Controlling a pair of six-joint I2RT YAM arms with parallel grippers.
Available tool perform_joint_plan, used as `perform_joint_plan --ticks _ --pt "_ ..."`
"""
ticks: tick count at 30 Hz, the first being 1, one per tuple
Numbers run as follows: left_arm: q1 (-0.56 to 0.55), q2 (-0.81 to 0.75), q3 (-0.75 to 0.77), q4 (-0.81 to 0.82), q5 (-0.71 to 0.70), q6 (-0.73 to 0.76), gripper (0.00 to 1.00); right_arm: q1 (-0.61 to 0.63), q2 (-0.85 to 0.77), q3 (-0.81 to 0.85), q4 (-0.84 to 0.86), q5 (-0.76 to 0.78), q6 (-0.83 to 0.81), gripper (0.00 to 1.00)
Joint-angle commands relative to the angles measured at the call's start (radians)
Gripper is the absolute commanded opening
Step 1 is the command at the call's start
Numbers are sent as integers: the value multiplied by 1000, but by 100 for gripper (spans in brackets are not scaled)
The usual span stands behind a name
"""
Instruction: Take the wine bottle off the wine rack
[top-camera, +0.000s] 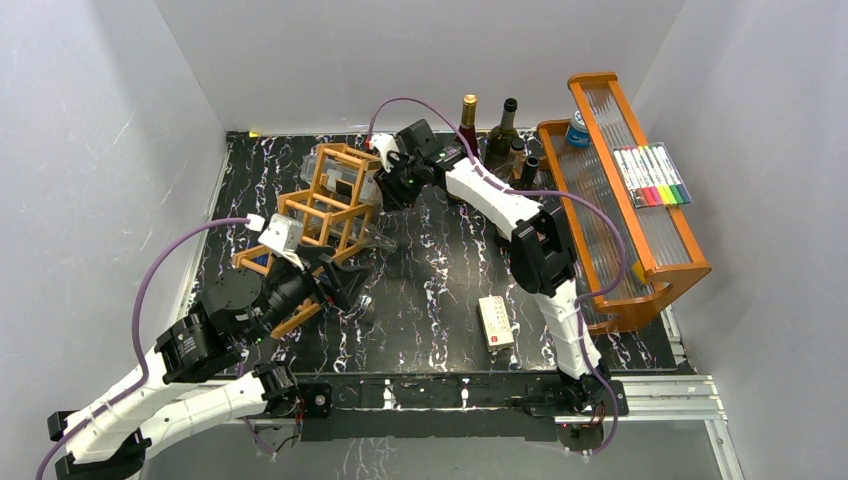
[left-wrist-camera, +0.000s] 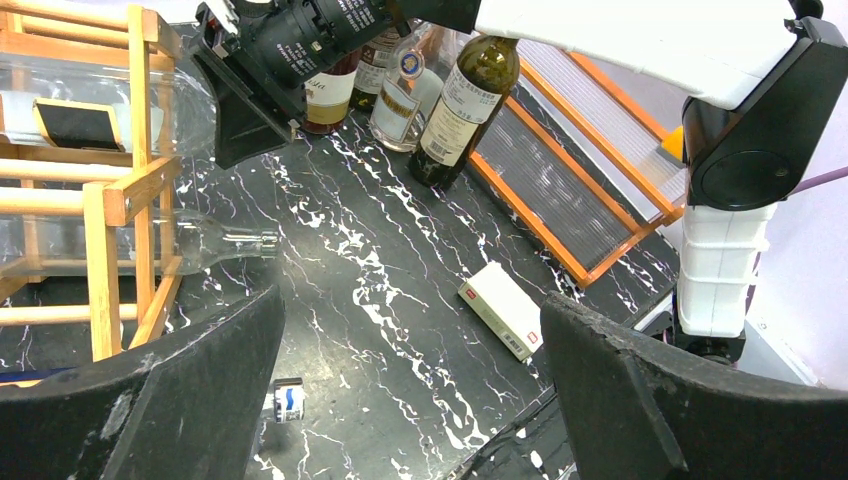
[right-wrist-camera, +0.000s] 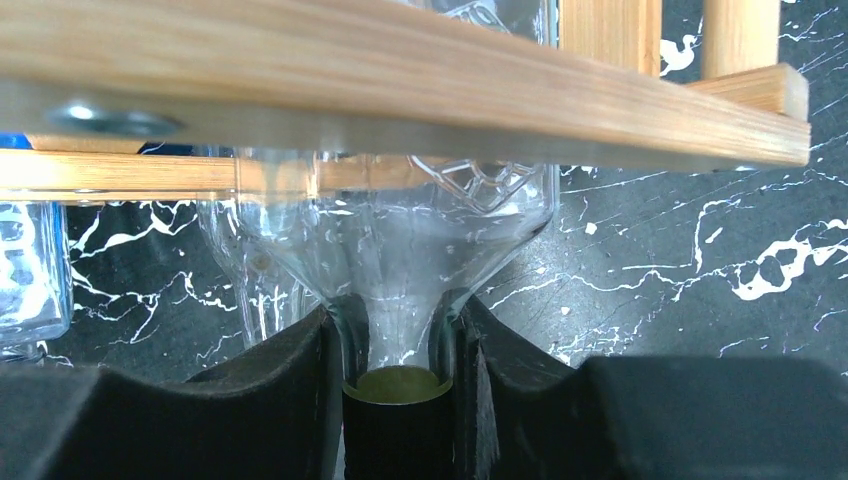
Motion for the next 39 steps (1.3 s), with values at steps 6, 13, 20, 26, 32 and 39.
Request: perform_joint_plan --ticks 6,13,20,26,32,39 --pt "-3 -2 23 13 -4 -8 98 -2 -188 -147 122 29 29 1" --pt "-3 -1 13 18 -1 -6 98 -2 -292 -297 182 52 33 0" --pt "-3 0 12 18 -6 -1 98 -2 -405 -416 200 62 64 0" --pt "-3 15 6 36 3 13 98 -2 -561 -578 253 72 106 0" --pt "-3 41 3 60 20 28 98 -3 -672 -702 239 99 129 0" --pt "-4 64 3 67 36 41 98 -2 -831 -812 191 130 152 0"
